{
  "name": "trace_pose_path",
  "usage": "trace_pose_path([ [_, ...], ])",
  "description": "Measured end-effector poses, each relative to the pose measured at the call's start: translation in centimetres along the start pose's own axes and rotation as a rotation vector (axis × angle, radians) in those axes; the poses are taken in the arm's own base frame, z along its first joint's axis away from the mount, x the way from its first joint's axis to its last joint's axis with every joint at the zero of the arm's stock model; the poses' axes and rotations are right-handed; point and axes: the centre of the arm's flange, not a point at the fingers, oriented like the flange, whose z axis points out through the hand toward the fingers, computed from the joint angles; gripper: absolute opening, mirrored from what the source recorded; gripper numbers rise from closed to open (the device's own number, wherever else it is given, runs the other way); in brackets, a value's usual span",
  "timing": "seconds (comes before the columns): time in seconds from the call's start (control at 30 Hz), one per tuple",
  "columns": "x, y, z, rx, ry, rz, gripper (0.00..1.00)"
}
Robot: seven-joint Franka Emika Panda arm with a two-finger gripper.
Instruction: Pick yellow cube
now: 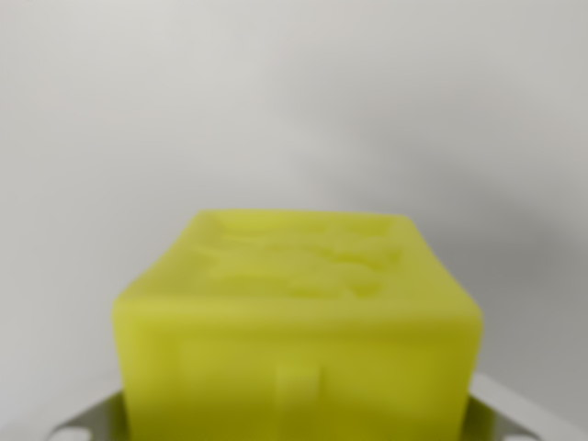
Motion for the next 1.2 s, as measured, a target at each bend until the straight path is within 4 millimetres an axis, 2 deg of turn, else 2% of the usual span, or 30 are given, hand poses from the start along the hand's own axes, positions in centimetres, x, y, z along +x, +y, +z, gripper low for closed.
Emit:
trace_pose_path([
  [1.2,0.0,0.0,-9.0,0.0,0.0,0.0,0.0],
])
